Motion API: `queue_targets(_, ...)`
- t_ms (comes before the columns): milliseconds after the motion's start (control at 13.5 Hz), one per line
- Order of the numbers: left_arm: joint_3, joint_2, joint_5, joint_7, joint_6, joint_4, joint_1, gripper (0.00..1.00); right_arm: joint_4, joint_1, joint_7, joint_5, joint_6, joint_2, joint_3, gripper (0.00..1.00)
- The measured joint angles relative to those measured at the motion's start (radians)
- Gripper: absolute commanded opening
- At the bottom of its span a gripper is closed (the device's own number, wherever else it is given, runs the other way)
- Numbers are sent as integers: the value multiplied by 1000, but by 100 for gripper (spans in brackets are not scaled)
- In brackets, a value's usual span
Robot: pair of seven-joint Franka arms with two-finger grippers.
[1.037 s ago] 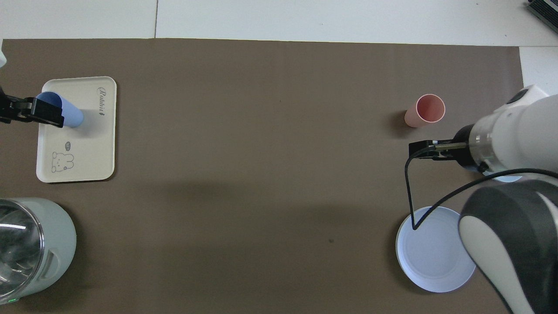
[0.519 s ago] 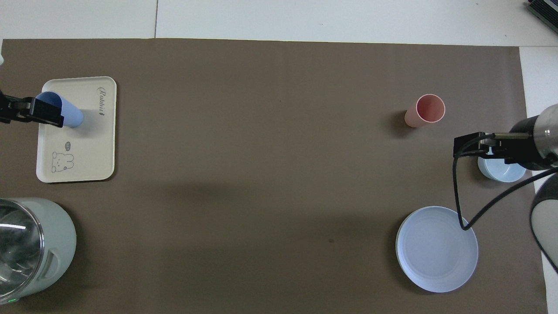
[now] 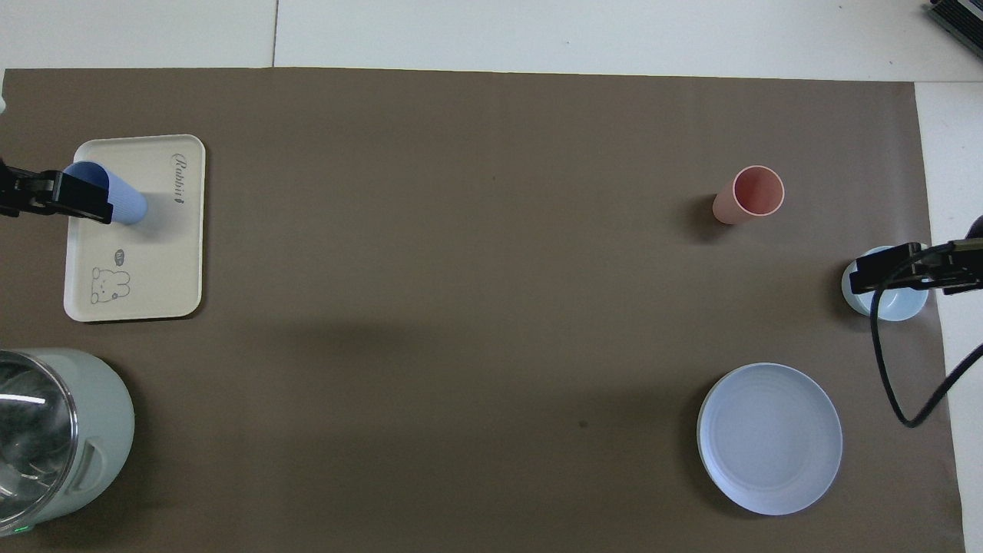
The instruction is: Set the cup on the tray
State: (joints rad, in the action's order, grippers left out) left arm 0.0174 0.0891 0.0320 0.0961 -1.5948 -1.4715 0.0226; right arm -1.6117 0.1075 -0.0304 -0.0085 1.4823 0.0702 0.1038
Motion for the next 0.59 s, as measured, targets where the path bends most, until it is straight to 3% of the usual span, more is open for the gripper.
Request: queue_targets(593, 1, -22, -1, 0, 59, 0, 0, 100, 0, 1, 1, 0, -12, -15, 2, 100)
